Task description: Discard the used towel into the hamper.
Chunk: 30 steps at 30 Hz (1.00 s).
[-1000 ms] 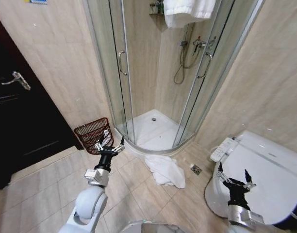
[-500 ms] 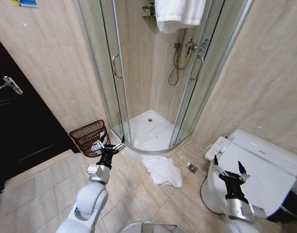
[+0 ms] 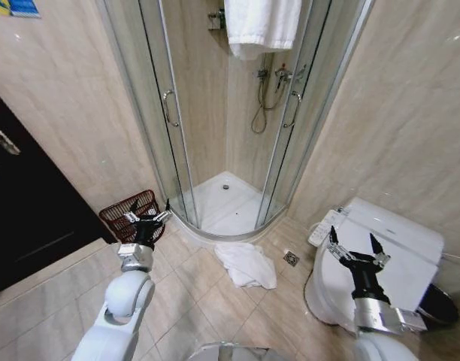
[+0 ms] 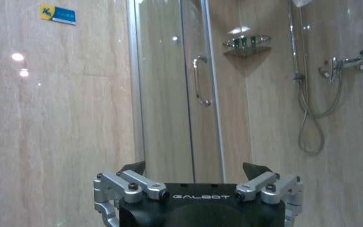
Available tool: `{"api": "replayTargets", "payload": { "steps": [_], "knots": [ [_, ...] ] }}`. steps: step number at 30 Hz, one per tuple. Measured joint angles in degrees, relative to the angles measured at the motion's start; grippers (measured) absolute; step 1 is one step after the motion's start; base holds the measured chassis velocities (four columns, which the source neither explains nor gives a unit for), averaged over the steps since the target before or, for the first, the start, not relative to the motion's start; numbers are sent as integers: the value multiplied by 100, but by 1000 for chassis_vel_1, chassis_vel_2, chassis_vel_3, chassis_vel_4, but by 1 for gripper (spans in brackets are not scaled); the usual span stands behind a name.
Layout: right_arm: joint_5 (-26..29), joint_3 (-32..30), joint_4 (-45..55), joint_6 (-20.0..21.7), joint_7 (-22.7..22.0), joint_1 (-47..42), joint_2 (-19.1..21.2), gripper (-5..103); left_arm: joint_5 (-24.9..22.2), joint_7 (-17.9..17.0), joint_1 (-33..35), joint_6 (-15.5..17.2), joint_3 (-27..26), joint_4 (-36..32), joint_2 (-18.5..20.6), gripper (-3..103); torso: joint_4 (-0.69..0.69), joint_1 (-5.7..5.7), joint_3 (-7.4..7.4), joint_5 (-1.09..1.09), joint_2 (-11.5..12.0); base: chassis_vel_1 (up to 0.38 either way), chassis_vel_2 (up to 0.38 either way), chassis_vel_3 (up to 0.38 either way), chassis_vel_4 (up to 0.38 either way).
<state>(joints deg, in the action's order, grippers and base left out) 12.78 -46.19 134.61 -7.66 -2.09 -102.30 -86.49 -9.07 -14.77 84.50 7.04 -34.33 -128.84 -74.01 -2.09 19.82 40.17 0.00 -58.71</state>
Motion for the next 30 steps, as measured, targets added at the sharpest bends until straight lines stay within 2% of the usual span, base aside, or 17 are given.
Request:
{"api": "replayTargets", "payload": {
  "steps": [10,13,18,27,30],
  "knots": [
    [-227,59,-108,-34,21,42,-122,100,16,189,206,-28,-14,137,-57,100,0,128,146,-1,-274,0,0,0,0],
    [-266,81,-349,-217,21,-42,-162,100,25,263,230,-268,-79,438,-114,100,1,185,225,-1,-409,0,0,0,0],
    [-274,106,-413,-280,16,-65,-197,100,16,387,309,-417,-242,571,-109,100,0,253,305,-1,-556,0,0,0,0],
    [-284,126,-353,-279,17,-52,-198,100,-50,372,304,-429,-331,511,-116,100,1,349,416,0,-766,0,0,0,0],
    [-289,126,-348,-276,18,-48,-183,100,-105,239,303,-315,-325,476,-158,100,1,380,453,0,-830,0,0,0,0]
  ]
}}
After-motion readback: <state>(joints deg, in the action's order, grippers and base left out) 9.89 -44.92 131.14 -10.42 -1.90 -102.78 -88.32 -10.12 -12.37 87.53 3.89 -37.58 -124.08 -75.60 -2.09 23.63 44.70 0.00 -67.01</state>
